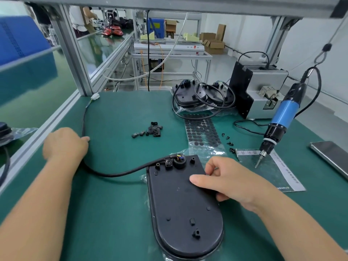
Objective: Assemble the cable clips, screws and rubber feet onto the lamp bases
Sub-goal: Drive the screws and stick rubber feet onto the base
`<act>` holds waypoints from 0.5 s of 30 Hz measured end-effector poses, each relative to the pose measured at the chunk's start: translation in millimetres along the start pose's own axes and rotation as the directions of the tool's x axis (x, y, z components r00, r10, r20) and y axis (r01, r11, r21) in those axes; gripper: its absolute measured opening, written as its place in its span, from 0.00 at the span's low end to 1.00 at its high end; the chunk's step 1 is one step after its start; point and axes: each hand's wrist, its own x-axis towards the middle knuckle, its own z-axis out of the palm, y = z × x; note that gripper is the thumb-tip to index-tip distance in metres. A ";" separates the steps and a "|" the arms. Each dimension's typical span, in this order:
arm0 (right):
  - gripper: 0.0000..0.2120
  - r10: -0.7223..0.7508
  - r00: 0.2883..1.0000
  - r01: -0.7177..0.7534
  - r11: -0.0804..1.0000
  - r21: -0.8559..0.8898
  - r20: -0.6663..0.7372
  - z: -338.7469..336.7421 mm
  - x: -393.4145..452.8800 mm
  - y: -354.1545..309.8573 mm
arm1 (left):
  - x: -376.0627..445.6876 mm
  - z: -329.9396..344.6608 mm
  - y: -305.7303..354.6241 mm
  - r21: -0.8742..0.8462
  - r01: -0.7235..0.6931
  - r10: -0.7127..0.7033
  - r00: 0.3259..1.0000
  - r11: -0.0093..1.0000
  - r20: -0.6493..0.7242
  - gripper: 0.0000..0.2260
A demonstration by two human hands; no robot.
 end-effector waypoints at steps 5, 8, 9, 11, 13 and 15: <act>0.18 0.030 0.999 -0.028 0.994 0.109 -0.024 -5.1 -2.1 2.5 | 3.9 -12.0 -7.2 -0.178 0.008 0.007 0.997 0.984 0.081 0.10; 0.17 0.017 0.999 -0.012 0.994 0.107 -0.051 -4.2 -1.2 0.7 | -11.5 -25.0 -6.6 -0.385 -0.053 0.101 0.989 0.922 0.106 0.08; 0.16 0.006 0.997 0.001 0.995 0.101 -0.073 -3.2 0.5 -0.1 | -19.8 -31.9 -4.9 -0.472 -0.113 0.170 0.982 0.874 0.081 0.06; 0.15 -0.019 0.993 0.029 0.996 0.085 -0.119 -0.8 3.4 -2.9 | -43.1 -50.3 0.2 -0.598 -0.239 0.315 0.949 0.765 0.024 0.02; 0.16 -0.064 0.983 0.077 0.995 0.067 -0.171 1.3 4.7 -7.7 | -69.8 -72.1 8.4 -0.655 -0.348 0.463 0.886 0.671 0.004 0.02; 0.17 -0.138 0.960 0.157 0.986 0.062 -0.242 3.8 4.0 -14.4 | -100.1 -89.4 19.0 -0.684 -0.412 0.588 0.808 0.602 0.031 0.04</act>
